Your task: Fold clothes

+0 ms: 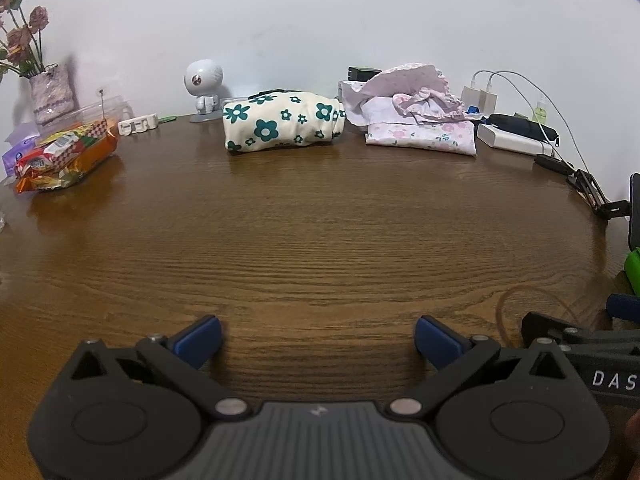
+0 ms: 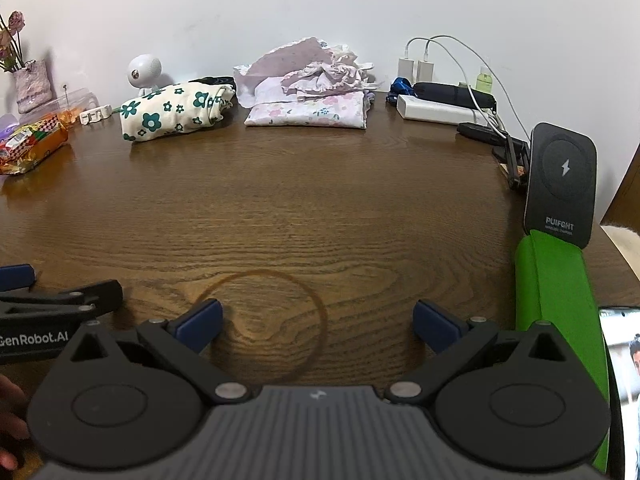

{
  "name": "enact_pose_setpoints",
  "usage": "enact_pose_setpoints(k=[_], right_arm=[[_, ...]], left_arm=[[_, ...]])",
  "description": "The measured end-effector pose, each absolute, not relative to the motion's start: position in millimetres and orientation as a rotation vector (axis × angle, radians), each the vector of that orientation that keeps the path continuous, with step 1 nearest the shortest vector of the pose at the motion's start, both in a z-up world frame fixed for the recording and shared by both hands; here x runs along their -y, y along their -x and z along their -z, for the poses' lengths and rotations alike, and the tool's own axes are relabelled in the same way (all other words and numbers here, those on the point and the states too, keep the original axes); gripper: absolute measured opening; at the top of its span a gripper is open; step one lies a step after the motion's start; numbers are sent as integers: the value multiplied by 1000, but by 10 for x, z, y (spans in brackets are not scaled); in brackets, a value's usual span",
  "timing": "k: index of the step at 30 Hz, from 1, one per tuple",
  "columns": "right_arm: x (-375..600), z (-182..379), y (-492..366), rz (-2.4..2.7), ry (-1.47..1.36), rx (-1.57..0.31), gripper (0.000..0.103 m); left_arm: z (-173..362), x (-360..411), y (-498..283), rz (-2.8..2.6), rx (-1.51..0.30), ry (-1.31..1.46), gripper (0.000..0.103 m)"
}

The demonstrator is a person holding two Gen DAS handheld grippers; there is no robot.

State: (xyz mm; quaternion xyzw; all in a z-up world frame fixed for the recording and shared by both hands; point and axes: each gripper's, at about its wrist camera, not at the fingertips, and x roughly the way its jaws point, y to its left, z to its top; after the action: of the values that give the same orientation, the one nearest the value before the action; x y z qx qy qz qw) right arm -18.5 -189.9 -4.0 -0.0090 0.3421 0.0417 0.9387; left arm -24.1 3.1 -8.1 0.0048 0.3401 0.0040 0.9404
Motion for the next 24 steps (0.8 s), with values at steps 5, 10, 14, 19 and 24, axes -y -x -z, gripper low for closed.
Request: enact_pose_setpoints(k=[5,10,14,19,24], right_arm=[[1897,37,182,-92,23,-699,102],[1899,36,177,-91,22,-699,102],[1898,35,176,-91,22,-698,102],[1896,35,177,-90,22,-698,102],[1894,36,177,-90,22,-698,102]], left_arm=[[81,-49,264,9,-694,-14,103],[81,-57,264,15,-694,-17,103],[82,-60,261,15,-694,-18,103],[85,-61,261,15,-694,-18,103],[86,-63,261,16,-694,-18,103]])
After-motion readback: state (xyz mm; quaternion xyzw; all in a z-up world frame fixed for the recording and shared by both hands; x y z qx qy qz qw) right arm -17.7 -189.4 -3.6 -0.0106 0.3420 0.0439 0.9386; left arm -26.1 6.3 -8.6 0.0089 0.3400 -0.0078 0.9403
